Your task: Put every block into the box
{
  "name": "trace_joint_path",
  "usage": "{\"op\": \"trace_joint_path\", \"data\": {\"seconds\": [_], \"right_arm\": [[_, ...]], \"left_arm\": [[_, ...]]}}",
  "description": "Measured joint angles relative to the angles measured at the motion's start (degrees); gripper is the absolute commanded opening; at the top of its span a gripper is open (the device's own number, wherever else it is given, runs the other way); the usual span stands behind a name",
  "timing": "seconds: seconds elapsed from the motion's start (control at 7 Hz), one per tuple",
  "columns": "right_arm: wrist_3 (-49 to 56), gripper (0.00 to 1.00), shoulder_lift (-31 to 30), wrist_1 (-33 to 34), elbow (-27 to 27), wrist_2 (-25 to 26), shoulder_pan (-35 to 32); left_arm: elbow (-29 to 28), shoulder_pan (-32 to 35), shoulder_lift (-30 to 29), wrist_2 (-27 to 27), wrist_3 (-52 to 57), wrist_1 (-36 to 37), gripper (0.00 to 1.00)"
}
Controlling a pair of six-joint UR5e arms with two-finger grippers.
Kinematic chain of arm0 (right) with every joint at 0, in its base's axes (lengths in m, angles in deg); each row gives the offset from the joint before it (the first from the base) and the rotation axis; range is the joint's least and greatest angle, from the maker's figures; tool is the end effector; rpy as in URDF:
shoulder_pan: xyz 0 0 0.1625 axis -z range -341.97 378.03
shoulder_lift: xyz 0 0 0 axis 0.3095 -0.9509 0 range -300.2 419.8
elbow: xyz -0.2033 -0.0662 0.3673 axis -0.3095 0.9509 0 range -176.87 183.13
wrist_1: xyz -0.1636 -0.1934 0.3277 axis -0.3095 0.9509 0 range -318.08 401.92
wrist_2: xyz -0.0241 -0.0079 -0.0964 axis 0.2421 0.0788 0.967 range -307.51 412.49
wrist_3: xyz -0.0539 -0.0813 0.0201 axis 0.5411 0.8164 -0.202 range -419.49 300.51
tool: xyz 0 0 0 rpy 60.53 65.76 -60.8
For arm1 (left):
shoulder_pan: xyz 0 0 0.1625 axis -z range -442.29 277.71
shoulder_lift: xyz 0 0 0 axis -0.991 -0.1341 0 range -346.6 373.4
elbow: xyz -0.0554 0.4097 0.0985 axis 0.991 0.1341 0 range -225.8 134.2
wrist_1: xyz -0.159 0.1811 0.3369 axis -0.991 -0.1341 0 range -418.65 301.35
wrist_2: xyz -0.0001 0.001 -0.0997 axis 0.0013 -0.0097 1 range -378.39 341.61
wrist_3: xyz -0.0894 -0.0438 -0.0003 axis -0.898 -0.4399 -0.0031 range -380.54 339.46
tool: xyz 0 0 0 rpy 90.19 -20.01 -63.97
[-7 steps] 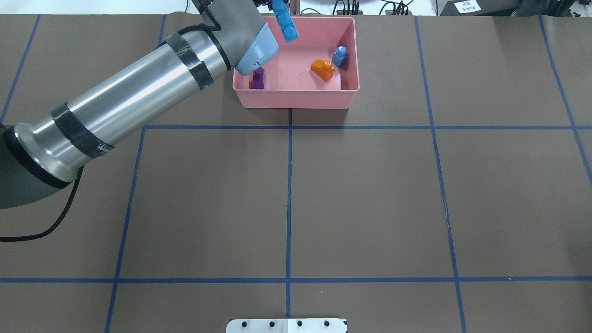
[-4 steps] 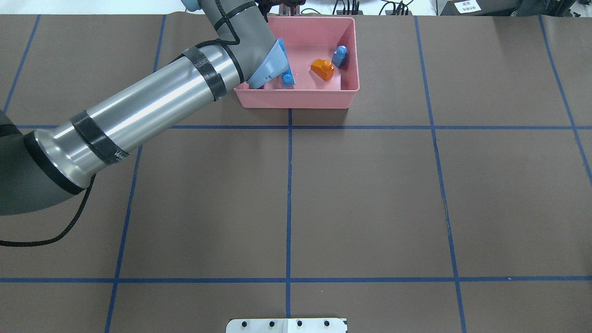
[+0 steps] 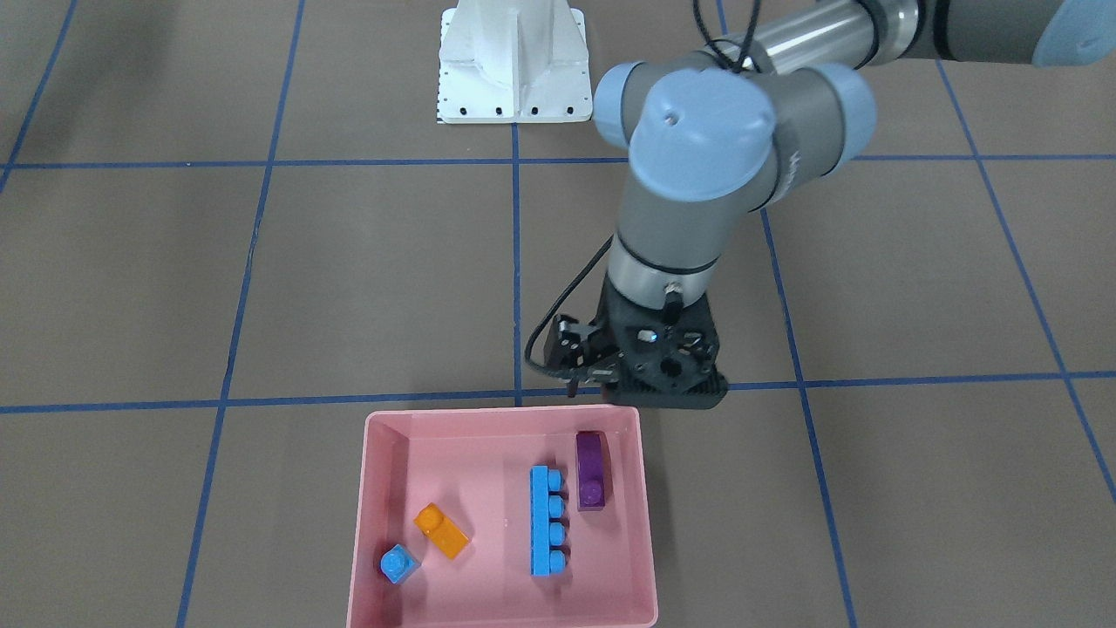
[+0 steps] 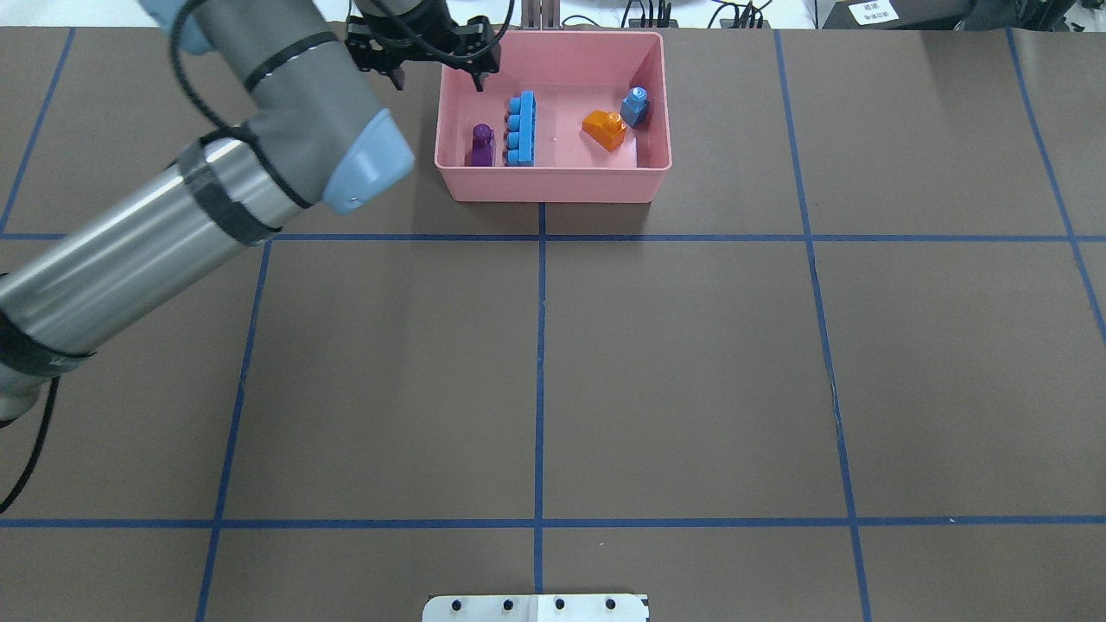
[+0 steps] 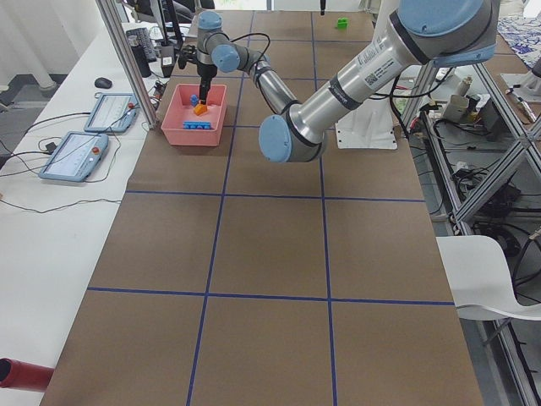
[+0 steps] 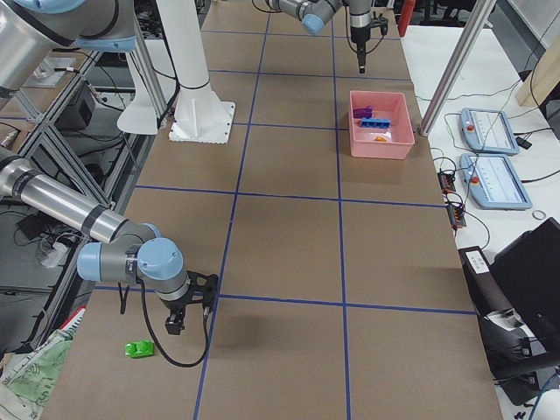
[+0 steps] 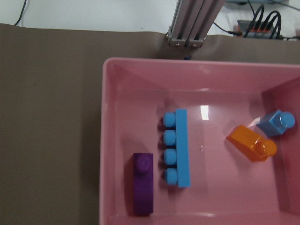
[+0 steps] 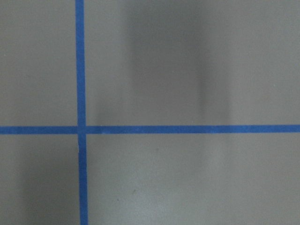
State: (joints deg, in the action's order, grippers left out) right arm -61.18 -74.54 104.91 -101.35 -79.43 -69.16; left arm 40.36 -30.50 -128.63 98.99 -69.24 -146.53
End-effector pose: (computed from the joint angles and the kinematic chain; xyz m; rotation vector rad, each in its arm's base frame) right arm 0.0599 -0.1421 0.7407 -0.0762 -0.7292 -0.0004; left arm 0.3824 -0.6271 0.1211 0.2614 0.8687 0.0218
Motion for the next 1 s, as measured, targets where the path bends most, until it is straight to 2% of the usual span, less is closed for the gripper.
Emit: {"op": "trace_joint_path", "data": {"seconds": [0.29, 0.43, 0.57, 0.71, 1.0], "right_arm": [[1.15, 1.0, -2.36, -7.01, 5.35, 0.19, 0.0], [2.77, 1.0, -2.67, -9.34, 7.92, 0.4, 0.0], [4.87, 1.0, -2.79, -10.29, 9.72, 0.72, 0.0], [6.64, 1.0, -2.83, -10.62, 10.8, 1.16, 0.0], [9.79, 0.96, -2.78, -10.82, 12.53, 2.06, 0.06]], "left_arm": [[17.77, 6.57, 15.29, 7.1, 14.65, 7.4, 1.0], [24.1, 10.18, 24.31, 9.46, 22.47, 8.88, 1.0], [28.06, 13.35, 32.17, 10.48, 30.72, 9.46, 1.0], [29.59, 16.74, 38.03, 10.86, 38.87, 9.76, 1.0], [27.6, 23.72, 43.84, 11.61, 56.76, 12.88, 1.0]]}}
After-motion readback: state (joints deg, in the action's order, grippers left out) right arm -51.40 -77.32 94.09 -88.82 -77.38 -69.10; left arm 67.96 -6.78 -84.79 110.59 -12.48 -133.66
